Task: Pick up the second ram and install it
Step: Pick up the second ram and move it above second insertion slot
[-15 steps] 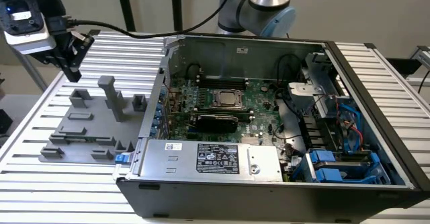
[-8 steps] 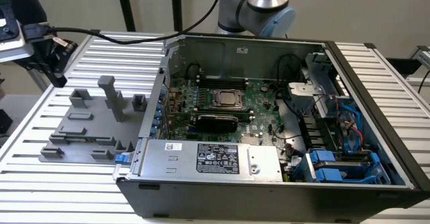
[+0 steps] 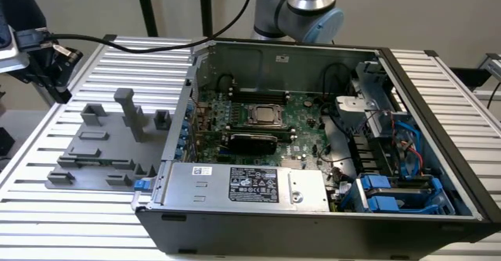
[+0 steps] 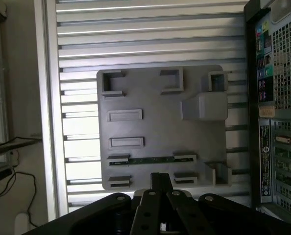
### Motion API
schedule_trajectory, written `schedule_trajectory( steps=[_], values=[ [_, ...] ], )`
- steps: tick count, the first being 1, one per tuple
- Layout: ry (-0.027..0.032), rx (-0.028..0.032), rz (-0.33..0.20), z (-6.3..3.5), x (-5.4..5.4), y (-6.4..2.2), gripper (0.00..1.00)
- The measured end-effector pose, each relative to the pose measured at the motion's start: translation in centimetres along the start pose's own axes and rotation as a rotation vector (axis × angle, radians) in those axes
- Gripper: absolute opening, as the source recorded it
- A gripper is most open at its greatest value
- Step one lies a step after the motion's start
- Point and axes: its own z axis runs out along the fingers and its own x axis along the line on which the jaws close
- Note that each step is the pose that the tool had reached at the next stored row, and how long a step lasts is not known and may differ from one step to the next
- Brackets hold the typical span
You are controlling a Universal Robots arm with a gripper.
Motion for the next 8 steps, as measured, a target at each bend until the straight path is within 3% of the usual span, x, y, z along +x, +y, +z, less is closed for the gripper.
schedule_trajectory(
  steps=[8],
  values=[
    [0.0,0.0,0.0,0.0,0.0,0.0,0.11]
  ],
)
